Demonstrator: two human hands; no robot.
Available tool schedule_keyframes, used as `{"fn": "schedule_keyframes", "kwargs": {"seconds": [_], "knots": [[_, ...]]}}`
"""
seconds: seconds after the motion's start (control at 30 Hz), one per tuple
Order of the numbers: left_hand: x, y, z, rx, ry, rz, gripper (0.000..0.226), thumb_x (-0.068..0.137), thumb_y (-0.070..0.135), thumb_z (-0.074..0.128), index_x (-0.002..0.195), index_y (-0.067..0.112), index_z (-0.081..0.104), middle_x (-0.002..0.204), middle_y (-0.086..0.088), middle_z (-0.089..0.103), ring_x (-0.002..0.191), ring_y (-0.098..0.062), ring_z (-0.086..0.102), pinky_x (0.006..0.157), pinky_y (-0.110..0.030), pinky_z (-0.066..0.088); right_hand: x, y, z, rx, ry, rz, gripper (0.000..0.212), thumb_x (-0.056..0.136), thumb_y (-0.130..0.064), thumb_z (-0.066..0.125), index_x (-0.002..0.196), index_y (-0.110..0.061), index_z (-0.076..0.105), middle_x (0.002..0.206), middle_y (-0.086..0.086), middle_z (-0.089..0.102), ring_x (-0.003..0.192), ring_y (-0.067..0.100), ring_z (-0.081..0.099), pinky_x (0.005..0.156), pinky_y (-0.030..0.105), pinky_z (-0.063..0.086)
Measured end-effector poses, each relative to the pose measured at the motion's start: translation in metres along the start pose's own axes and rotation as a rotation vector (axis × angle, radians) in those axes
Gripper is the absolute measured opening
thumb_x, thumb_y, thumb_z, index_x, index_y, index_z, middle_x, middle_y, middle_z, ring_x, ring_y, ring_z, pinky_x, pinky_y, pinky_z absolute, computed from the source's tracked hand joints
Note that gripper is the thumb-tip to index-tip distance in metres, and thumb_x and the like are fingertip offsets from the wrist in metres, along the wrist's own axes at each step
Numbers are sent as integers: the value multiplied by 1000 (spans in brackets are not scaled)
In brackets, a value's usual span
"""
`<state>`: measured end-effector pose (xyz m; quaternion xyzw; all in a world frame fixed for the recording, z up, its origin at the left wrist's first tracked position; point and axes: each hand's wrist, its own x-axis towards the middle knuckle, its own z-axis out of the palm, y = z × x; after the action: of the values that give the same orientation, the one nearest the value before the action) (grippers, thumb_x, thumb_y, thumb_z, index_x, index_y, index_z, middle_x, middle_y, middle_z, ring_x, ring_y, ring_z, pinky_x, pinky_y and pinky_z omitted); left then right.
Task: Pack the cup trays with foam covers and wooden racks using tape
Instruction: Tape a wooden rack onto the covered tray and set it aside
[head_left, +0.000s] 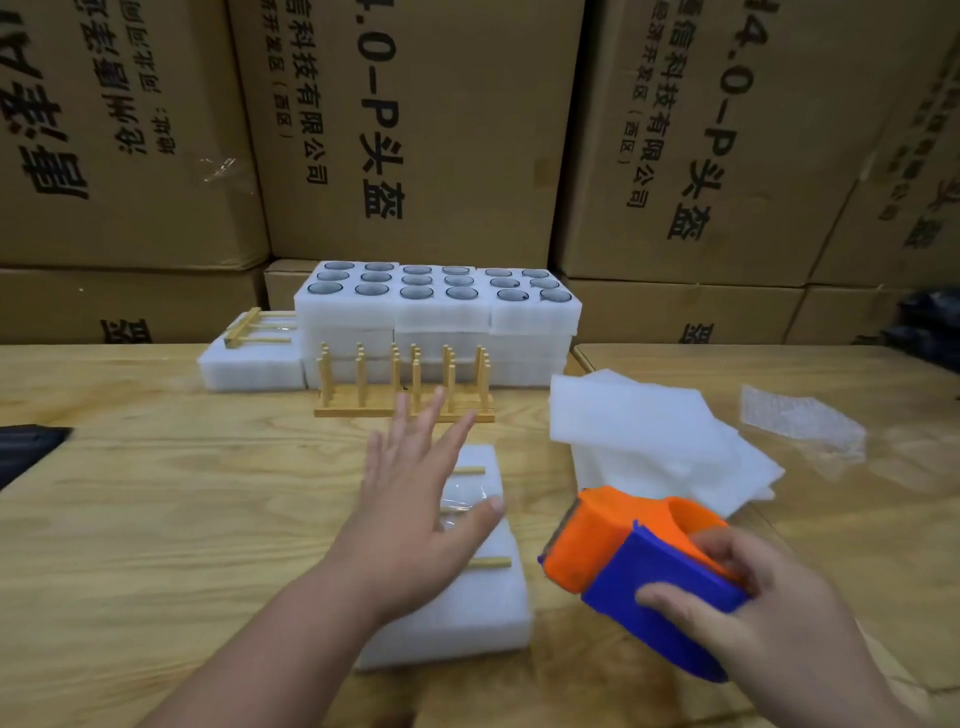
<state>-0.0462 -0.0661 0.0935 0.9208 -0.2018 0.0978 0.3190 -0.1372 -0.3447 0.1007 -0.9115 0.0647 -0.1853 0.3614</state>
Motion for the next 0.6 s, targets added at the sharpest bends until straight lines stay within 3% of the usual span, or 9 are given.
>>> {"fn": "schedule_keyframes", "kwargs": {"seconds": [0.1,0.23,0.37,0.43,0.5,0.57,0.6], "knots": [[-19,29,-6,-505,-174,-14,76,72,83,60,141,70,29,151,43,29,142,18,20,114,-26,28,-13,0,1,88,7,-96,62,34,-103,57,87,-70,61,85,-12,67,90,-4,61,79,4,42],[-32,49,-4,-504,-245,75,51,76,69,70,125,61,59,129,35,60,129,11,48,109,-32,40,-27,-7,6,146,35,-140,64,40,-104,53,90,-65,63,81,-6,66,89,-9,60,76,-3,37],[-42,54,-3,-575,-211,61,37,83,55,74,118,62,63,117,34,67,118,12,56,94,-10,46,-33,-13,9,140,69,-164,75,45,-103,52,99,-52,62,79,-7,62,85,-12,59,74,-5,36],[-46,54,0,-586,-184,17,39,78,60,75,114,67,62,112,36,68,114,14,58,94,-14,44,-36,-16,10,165,83,-180,78,46,-102,52,100,-47,65,76,-8,62,84,-11,58,73,-5,35],[-50,54,1,-609,-168,-23,43,70,64,76,111,69,62,110,36,68,112,15,59,96,-18,44,-39,-19,8,187,88,-179,71,45,-103,52,96,-56,65,83,-13,64,85,-11,58,74,-6,35],[-53,52,2,-648,-174,-36,43,70,63,77,111,64,65,112,31,70,115,10,60,98,-22,46,-42,-25,6,216,52,-175,62,46,-102,53,92,-62,65,91,-23,62,85,-7,59,73,-5,36],[-54,51,1,-682,-178,-38,40,73,60,76,112,60,68,113,26,72,116,6,62,99,-24,47,-43,-26,5,215,25,-186,65,50,-100,54,95,-55,67,91,-25,62,83,-3,59,73,-3,37]]}}
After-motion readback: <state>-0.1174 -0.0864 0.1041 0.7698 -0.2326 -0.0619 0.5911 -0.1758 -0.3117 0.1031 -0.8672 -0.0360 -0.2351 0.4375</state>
